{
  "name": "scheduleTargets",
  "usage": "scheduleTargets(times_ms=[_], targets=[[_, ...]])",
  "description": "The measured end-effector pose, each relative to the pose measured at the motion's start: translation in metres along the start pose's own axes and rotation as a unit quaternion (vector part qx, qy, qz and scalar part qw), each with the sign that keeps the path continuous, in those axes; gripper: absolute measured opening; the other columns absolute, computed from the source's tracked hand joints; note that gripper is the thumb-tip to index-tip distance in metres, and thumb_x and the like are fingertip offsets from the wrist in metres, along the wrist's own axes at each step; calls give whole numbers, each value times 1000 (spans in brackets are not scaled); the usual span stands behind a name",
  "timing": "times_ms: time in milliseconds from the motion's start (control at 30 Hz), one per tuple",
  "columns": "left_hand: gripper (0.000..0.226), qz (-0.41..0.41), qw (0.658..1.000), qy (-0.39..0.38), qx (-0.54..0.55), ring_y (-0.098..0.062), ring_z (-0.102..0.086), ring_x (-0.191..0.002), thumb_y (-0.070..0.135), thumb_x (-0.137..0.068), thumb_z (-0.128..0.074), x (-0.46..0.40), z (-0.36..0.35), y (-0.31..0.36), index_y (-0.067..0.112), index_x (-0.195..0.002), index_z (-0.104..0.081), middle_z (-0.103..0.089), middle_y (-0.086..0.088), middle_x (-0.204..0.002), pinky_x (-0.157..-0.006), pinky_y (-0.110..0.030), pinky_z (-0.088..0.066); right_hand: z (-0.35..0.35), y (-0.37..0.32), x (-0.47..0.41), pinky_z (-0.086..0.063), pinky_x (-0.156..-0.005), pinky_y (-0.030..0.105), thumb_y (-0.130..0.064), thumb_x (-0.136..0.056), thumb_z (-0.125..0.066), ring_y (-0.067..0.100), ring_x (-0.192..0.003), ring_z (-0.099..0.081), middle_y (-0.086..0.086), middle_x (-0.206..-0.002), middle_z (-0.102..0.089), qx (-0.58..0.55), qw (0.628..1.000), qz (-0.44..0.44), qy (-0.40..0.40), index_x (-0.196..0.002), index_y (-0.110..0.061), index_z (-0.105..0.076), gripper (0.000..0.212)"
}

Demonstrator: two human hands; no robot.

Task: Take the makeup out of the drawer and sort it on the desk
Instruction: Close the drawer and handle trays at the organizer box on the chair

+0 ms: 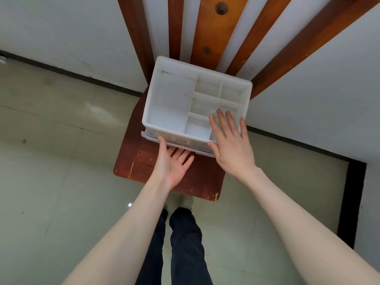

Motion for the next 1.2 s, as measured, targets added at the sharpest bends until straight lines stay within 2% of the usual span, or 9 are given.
scheduleTargets(times_ms=[300, 533, 733, 800, 900, 967, 1067, 1133, 1200], targets=[[73, 9, 999, 37, -13, -27, -43, -129, 60, -90, -32, 38, 49, -23, 11, -143, -26, -37, -14, -145, -97, -44, -40, 4, -2, 1, 13, -112, 42, -41, -98, -35, 23, -145, 1, 6, -158, -3, 6, 1000, -11, -13, -150, -20, -4, 64], [71, 14, 996, 69, -54, -26, -40, -131, 59, -90, -29, 43, 72, -27, 11, -142, -32, -40, -12, -144, -99, -42, -38, 5, -3, 2, 10, -114, 44, -41, -98, -35, 23, -145, 2, 6, -158, -2, 6, 1000, -11, -16, -150, -20, -4, 64], [63, 27, 986, 91, -136, -25, -50, -122, 54, -94, -28, 52, 73, -23, 8, -137, -38, -50, -10, -135, -96, -39, -43, 7, -5, 3, 10, -114, 44, -38, -97, -37, 24, -145, 2, 7, -158, -1, 4, 999, -20, -27, -150, -20, -3, 65], [46, 10, 948, 149, -279, -24, -57, -111, 42, -98, -36, 65, 73, -19, 8, -127, -48, -58, -9, -121, -93, -38, -47, 10, -10, 6, 8, -114, 43, -32, -96, -43, 26, -145, -2, 10, -157, -6, -25, 999, -25, -3, -150, -17, -10, 64], [17, -175, 812, 239, -503, -22, -61, -98, 23, -95, -46, 85, 68, -5, 14, -101, -59, -65, -3, -98, -85, -33, -48, 15, -25, 25, -8, -115, 39, -16, -93, -50, 29, -142, -21, 17, -151, -27, -136, 987, -33, 78, -142, -7, -34, 53], [18, -305, 714, 207, -596, -15, -56, -97, 16, -94, -44, 95, 54, 5, 15, -103, -59, -62, 2, -101, -81, -22, -39, 14, -40, 43, -25, -111, 38, -10, -91, -49, 30, -131, -39, 19, -140, -44, -215, 968, -47, 124, -130, -1, -48, 41], [31, -377, 598, 124, -696, -16, -48, -115, 10, -96, -39, 83, 35, 16, 8, -124, -51, -52, -3, -123, -88, -11, -26, 3, -62, 57, -37, -107, 36, -8, -94, -47, 26, -124, -46, 15, -133, -51, -283, 956, -70, 41, -128, 1, -51, 36], [39, -346, 570, 101, -739, -21, -34, -132, 9, -97, -36, 65, 29, 19, 2, -136, -37, -38, -12, -141, -100, -17, -21, -9, -68, 53, -29, -108, 30, -9, -95, -43, 26, -129, -40, 15, -137, -45, -281, 956, -75, -26, -134, 1, -43, 40], [47, -291, 566, 101, -765, -26, -17, -140, 8, -97, -34, 49, 28, 19, 0, -142, -23, -21, -19, -150, -111, -30, -16, -20, -67, 43, -27, -108, 29, -9, -95, -44, 27, -130, -36, 15, -138, -42, -255, 960, -92, -73, -137, 1, -37, 43]])
Point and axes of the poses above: each hand's wrist, its own x-axis away from the middle knuckle, its own z-axis out of the back of the hand, y = z × x, the point moved 2 cm from there along -x, towards the middle knuckle
